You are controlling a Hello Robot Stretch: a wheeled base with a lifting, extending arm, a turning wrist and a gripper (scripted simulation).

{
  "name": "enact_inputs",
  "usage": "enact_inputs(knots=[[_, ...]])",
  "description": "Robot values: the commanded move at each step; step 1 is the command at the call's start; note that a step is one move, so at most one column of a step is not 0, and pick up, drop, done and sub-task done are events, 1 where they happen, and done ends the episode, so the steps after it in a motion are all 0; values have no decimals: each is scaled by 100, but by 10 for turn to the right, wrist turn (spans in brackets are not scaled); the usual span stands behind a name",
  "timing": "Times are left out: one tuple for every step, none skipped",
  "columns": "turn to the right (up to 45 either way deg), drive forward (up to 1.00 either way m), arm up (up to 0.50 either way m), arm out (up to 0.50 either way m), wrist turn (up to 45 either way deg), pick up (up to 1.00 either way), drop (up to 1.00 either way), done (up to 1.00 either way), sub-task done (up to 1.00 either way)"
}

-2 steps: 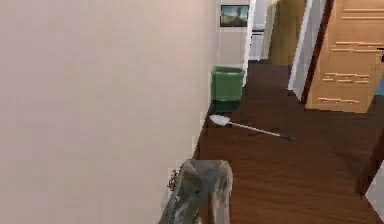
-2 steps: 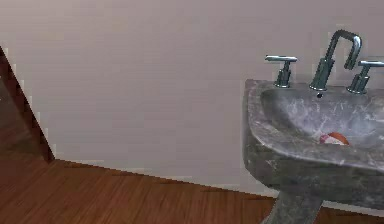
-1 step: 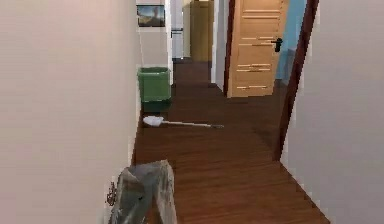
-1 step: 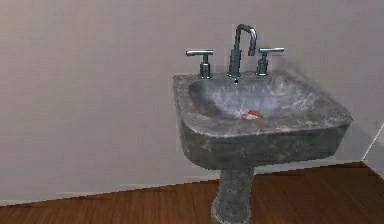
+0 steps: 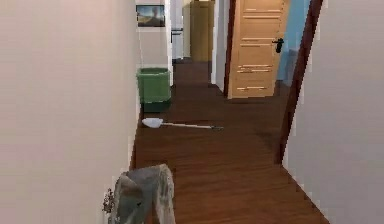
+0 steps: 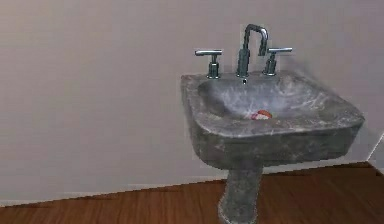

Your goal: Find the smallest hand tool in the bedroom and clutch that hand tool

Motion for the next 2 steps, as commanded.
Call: enact_inputs(knots=[[60,0,0,0,0,0,0,0,0],[0,100,0,0,0,0,0,0,0]])
